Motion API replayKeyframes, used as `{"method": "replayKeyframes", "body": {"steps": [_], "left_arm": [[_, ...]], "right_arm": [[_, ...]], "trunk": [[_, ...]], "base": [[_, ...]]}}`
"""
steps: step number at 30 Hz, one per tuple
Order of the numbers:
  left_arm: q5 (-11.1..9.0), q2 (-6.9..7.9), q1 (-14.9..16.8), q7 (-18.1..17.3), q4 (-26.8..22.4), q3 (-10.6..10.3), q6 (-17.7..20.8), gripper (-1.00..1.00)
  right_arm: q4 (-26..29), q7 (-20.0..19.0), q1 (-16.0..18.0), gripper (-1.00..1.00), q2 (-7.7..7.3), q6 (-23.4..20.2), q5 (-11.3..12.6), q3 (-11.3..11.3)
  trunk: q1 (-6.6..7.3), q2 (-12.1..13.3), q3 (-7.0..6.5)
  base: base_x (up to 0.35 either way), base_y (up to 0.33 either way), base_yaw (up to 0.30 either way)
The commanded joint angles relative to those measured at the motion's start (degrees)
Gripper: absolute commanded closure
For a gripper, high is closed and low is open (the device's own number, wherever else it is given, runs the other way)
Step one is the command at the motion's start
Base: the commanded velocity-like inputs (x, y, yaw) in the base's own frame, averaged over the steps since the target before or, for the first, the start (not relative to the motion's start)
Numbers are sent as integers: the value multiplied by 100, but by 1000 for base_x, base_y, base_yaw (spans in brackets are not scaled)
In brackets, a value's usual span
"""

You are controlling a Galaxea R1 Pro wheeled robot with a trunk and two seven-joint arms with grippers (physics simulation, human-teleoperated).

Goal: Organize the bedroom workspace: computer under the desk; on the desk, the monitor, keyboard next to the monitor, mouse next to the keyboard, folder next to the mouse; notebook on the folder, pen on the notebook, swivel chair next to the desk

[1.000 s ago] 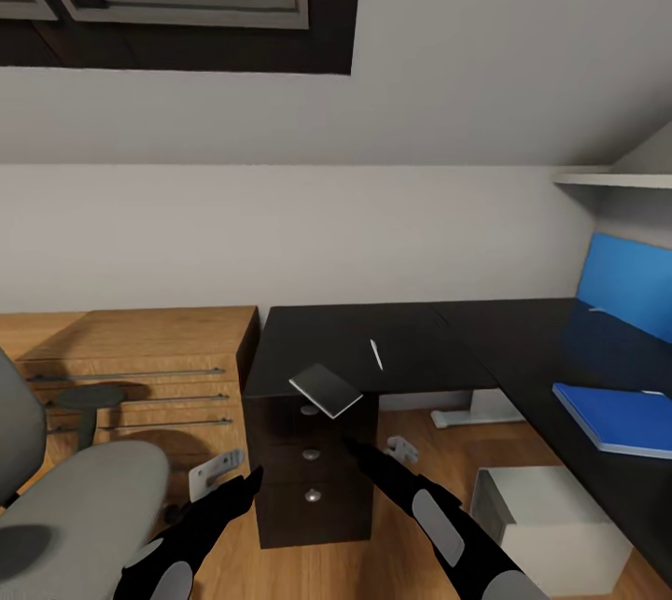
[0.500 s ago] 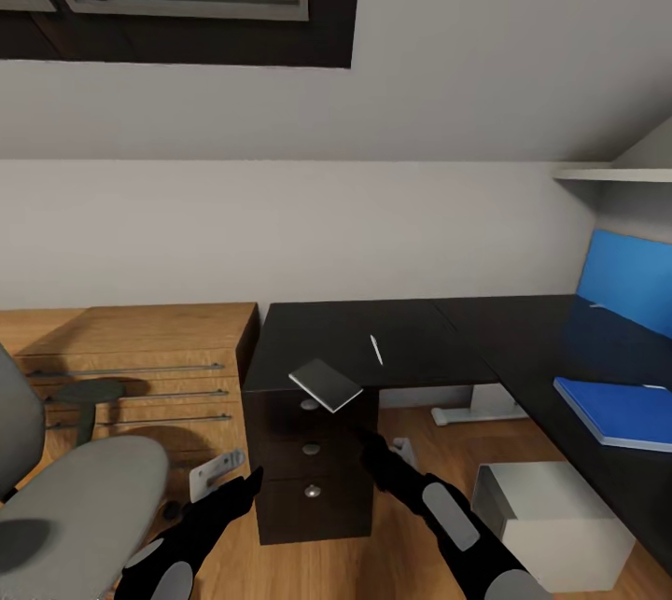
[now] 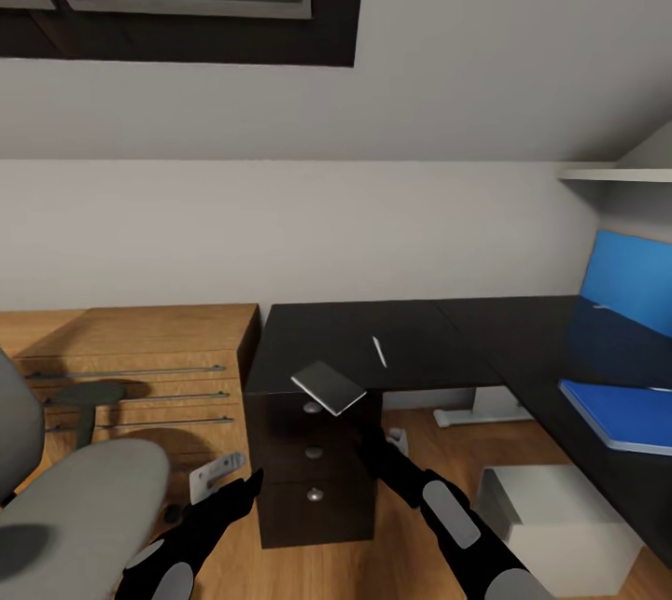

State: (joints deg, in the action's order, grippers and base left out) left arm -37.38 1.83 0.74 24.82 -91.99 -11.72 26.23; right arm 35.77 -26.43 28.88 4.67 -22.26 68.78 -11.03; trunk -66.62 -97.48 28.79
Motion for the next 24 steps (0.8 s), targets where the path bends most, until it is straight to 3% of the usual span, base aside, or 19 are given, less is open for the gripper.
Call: {"method": "replayKeyframes", "body": {"steps": [1, 12, 18, 24], "left_arm": [[-59, 8, 5, 58, -4, -12, 0, -100], [-59, 10, 5, 58, 13, -8, -3, -100], [-59, 10, 5, 58, 14, -6, 2, -100], [-59, 10, 5, 59, 21, -5, 4, -100]], "right_arm": [[2, -10, 5, -100, -1, -25, 41, -4], [3, -25, 4, -100, -43, -24, 36, 17], [-9, -23, 7, -100, -244, -15, 67, 77], [-32, 3, 6, -100, -327, -35, 71, 472]], "trunk": [[-1, -3, 6], [-1, -3, 6], [-1, -3, 6], [-1, -3, 6]], "base": [[191, 158, 0], [91, 74, 0], [8, 7, 0], [1, 1, 0]]}}
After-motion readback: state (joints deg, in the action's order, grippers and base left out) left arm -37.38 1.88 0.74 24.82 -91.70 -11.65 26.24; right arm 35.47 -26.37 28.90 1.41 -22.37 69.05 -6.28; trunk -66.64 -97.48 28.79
